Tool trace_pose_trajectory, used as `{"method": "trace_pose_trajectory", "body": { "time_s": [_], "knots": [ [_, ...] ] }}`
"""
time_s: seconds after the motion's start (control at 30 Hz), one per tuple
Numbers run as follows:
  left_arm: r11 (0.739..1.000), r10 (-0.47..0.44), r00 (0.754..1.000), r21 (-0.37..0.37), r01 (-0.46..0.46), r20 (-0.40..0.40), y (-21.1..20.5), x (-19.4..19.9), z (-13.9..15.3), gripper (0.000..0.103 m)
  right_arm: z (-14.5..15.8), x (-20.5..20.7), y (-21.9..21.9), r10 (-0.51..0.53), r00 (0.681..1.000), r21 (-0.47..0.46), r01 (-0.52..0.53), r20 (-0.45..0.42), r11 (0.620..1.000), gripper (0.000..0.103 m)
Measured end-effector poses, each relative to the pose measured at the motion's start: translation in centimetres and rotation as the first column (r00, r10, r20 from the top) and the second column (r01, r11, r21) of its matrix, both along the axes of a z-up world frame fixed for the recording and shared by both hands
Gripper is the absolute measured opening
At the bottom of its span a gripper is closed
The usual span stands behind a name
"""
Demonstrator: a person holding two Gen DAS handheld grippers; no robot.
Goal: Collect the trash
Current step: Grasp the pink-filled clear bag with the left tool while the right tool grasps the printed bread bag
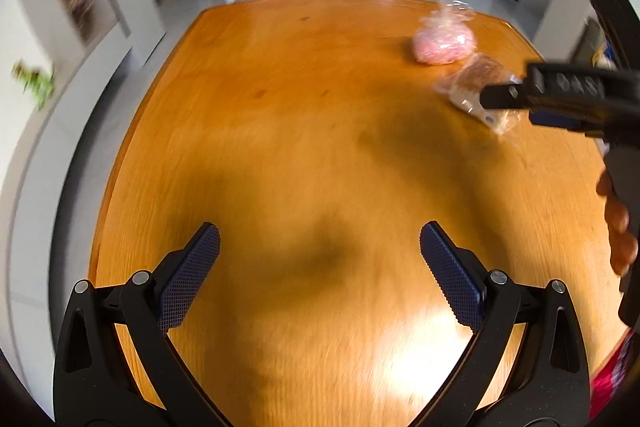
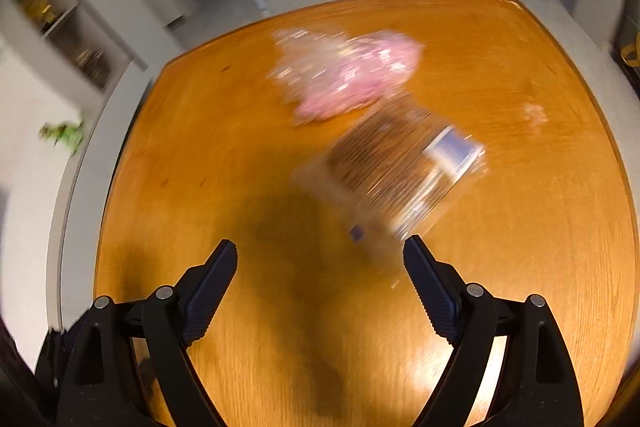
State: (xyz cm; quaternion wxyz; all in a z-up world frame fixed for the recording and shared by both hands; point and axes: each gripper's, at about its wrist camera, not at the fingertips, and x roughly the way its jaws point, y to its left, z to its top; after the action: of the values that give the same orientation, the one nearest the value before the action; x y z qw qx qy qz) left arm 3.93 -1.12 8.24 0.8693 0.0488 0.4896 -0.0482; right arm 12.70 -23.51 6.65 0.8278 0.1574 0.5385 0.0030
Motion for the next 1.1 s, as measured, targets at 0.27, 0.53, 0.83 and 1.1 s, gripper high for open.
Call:
{"method": "trace_pose_trajectory", "body": {
  "time_s": [0.27,0.53,0.83,1.1],
  "knots": [
    [0.999,-0.031,0.999,0.044,0.03,0.008,-3.3,8.6,-0.2,0.097,-2.0,4.6,-2.5,-0.121,0.992,-0.041,0.119,-0.038,0.992,0.09],
    [0.996,-0.068,0.998,0.053,0.068,-0.005,-5.4,13.0,-1.3,0.097,-3.1,8.0,-1.8,-0.087,0.993,-0.223,0.069,-0.074,0.972,0.092],
    [0.991,-0.103,0.995,0.084,0.101,0.018,-7.5,17.9,-2.1,0.097,-2.7,9.1,-4.5,-0.014,0.997,-0.277,-0.007,-0.074,0.961,0.066],
    [0.972,-0.215,0.975,0.111,0.207,0.061,-11.4,22.2,-2.3,0.097,-3.0,10.0,-8.7,-0.08,0.995,-0.258,0.063,-0.058,0.964,0.066]
  ]
}}
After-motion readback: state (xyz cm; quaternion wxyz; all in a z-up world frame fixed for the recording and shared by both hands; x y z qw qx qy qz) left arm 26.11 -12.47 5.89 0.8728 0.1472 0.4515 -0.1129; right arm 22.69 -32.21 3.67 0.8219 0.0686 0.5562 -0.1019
